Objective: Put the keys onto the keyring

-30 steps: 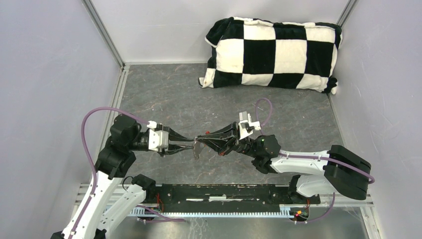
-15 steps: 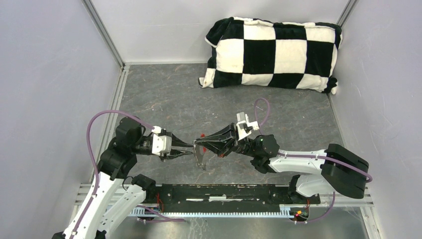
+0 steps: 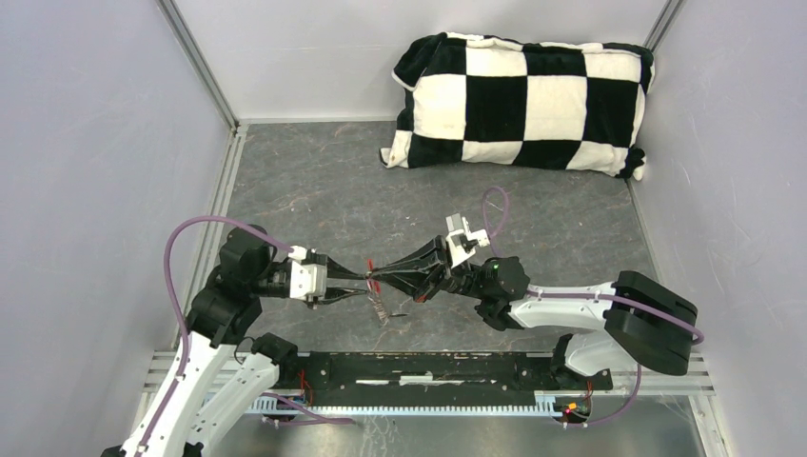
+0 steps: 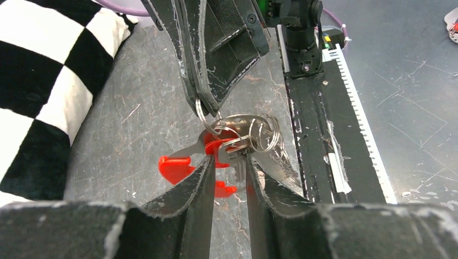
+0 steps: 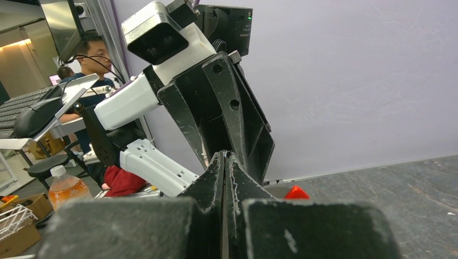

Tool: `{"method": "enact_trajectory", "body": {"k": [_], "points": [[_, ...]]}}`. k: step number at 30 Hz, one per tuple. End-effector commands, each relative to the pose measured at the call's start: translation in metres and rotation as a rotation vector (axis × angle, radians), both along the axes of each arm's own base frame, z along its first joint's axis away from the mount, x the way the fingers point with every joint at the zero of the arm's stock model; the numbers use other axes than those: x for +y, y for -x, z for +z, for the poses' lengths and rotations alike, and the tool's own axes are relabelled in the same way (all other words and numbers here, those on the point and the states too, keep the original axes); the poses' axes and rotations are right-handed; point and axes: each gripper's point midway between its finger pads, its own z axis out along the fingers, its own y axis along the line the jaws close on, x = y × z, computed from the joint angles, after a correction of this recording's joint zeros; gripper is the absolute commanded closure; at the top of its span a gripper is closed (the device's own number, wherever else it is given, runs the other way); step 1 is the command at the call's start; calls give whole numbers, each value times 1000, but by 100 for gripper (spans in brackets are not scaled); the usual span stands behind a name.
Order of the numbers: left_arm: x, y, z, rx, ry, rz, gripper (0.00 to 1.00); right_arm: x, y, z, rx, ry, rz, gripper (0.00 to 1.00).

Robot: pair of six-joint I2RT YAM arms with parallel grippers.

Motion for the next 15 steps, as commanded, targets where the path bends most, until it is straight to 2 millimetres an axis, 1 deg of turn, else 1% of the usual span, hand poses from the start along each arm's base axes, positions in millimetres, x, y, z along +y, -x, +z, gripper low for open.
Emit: {"method": "enact_trajectory", "body": {"k": [1,3,5,6,9,11,15], "points": [[-3,-7,6,-18,34,14,65,-6,9,36,-55,-115,33,99],[-5,-8,5,-1,45,11,65,-4,10,35,-52,-111,41,99],[-7,-9,7,5,53,6,68,-3,10,34,-51,-106,46,99],[-7,-10,8,7,56,6,71,-3,10,33,-50,-104,44,99],[-9,-11,14,5,67,-1,85,-4,9,30,-50,-96,37,99],[-10,-11,19,1,74,-4,92,-3,9,28,-49,-88,33,99],[-10,-8,28,-14,87,-11,97,-4,8,24,-49,-73,19,99]]}}
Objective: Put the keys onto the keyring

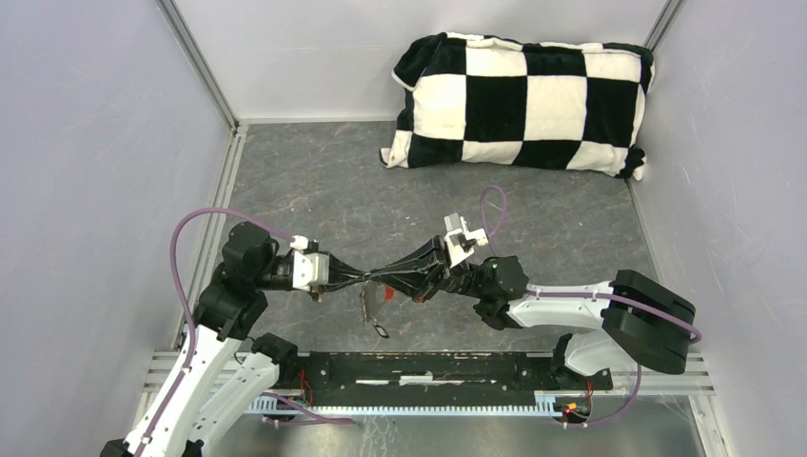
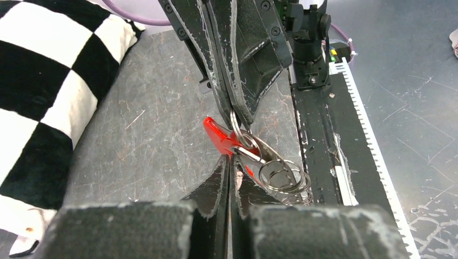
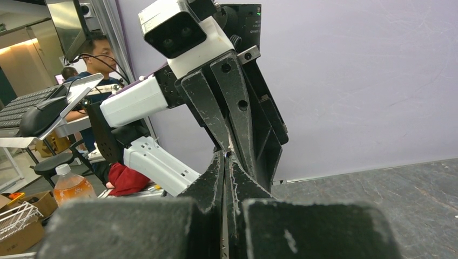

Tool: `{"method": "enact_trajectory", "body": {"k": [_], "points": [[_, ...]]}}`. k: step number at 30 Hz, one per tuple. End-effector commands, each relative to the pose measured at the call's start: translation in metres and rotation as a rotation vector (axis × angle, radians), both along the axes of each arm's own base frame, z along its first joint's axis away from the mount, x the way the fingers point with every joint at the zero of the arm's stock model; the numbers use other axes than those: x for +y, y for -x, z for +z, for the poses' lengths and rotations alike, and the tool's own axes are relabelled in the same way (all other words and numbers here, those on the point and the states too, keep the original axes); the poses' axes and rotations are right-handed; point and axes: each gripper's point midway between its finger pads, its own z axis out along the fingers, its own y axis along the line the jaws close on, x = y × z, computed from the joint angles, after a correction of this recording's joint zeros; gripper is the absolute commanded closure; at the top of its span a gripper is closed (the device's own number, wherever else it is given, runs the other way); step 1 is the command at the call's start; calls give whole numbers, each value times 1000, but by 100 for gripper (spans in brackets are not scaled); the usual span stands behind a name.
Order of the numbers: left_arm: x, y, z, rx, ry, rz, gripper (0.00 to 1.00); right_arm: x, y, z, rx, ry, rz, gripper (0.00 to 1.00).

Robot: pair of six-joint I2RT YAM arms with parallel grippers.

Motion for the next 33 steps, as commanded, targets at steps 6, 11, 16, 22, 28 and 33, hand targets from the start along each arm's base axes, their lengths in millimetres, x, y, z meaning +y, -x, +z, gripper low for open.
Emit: {"method": "enact_trajectory", "body": {"k": [6,11,16,22,28,33], "points": [[0,11,36,-53,62,-27,98,-7,1,15,-64,-26,-39,99],[1,15,43,-64,73,-29,98,-12,-1,8,-75,4,-74,99],[2,16,33,-32,53,-29,97,-14,-1,11,-91,6,-89,99],[4,19,5,37,1,-36,75,-14,-1,18,-110,-1,-92,99],[1,28,11,75,16,-97,71,-12,-3,9,-100,23,-96,99],[-1,23,21,52,37,-86,70,-7,-2,4,-102,51,-80,99]]}}
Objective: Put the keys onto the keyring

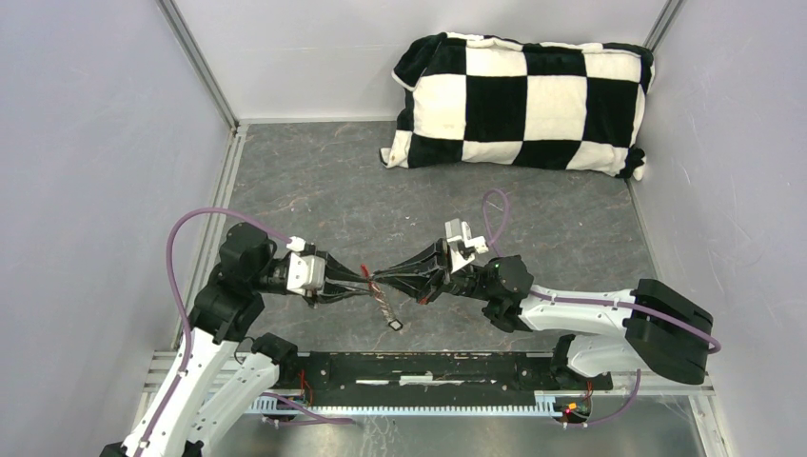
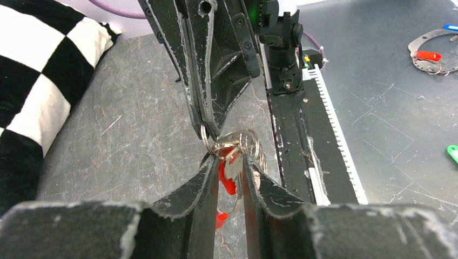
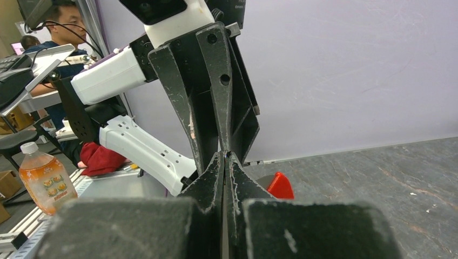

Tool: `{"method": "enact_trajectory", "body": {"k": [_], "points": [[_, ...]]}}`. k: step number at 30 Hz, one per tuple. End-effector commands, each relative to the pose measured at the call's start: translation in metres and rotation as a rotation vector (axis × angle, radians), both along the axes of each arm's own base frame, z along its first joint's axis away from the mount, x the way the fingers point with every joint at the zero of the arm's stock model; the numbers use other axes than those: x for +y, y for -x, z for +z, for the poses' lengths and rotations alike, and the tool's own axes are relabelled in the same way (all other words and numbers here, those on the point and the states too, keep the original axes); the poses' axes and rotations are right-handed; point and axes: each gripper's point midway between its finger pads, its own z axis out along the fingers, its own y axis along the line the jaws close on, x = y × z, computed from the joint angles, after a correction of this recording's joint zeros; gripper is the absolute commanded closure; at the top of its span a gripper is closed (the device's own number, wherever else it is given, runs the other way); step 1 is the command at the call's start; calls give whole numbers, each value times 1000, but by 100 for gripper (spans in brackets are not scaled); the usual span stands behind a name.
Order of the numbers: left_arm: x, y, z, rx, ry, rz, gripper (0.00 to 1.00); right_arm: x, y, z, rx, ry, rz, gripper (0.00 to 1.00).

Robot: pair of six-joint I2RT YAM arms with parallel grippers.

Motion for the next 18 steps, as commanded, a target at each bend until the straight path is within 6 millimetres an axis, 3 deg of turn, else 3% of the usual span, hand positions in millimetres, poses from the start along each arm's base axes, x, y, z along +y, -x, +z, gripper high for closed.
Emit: {"method": "enact_trajectory", "body": {"k": [1,5,9,13,15,18], "points": [[-3,3,16,-12,37,-27,70,0,3,14,-36,-32,5,99],[-4,-1,16,-26,45,-26,76,4,6,11,-37,-15,30,99],[-6,-4,21,-37,54,-21,90,3,6,7,-35,0,28,100],[-6,-7,19,-28,50,-17,88,7,8,7,-48,17,44,99],[-7,-8,17,-28,47,-15,96,11,8,6,-49,33,55,99],[-6,-8,16,-39,47,-12,98,13,10,6,-46,40,74,94]]}}
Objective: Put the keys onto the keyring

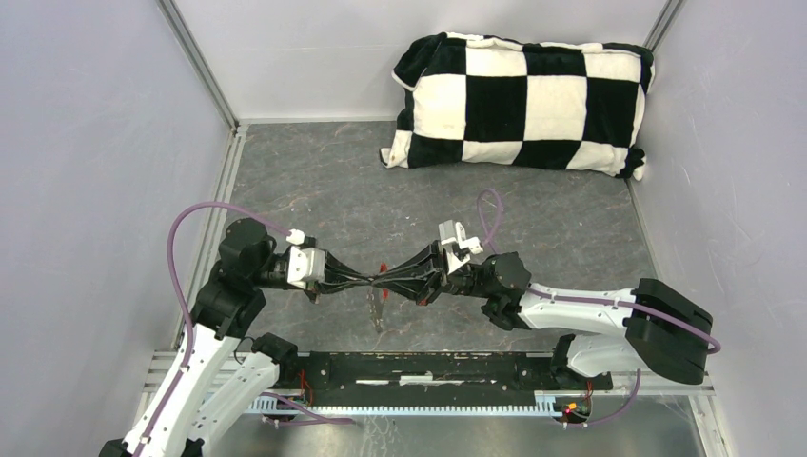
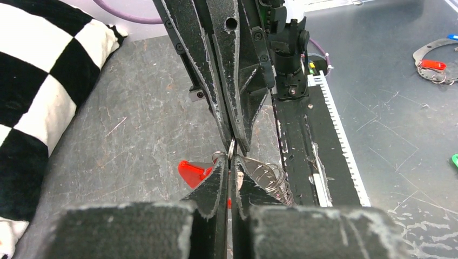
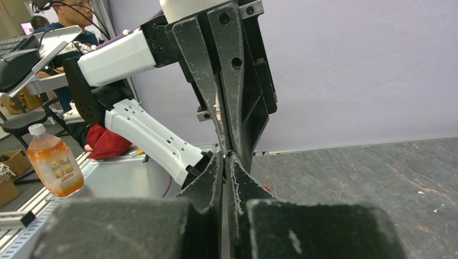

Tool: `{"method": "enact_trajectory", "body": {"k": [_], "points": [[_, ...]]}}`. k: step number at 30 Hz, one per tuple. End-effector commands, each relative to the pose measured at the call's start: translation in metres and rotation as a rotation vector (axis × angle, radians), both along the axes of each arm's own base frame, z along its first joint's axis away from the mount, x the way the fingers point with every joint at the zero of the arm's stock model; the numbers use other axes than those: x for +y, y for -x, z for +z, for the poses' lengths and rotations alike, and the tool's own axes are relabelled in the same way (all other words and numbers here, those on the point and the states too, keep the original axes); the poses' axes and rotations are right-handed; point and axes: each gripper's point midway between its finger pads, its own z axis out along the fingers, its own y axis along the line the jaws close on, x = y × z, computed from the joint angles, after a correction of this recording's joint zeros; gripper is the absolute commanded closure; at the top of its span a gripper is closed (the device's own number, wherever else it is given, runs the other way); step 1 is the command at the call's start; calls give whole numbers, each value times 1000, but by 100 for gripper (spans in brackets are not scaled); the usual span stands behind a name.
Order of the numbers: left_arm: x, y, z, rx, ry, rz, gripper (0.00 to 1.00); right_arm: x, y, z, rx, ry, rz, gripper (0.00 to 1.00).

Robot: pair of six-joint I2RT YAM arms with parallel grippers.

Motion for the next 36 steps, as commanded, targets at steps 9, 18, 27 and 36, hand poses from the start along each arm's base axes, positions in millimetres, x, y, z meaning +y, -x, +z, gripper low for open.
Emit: {"method": "enact_trajectory", "body": {"k": [9,18,27,36], "points": [[-1,4,8,-68,24,-29,98,-7,-1,28,-71,26,-14,30],[-2,24,22,-77,51,-166,98,-43,-47,2,-127,219,-108,2],[-4,31,41,-87,73,-237,98,-21,-16,-27,-124,250,294,2],[-4,28,44,-105,73,-223,98,-29,41,1,-69,64,615,7]]}}
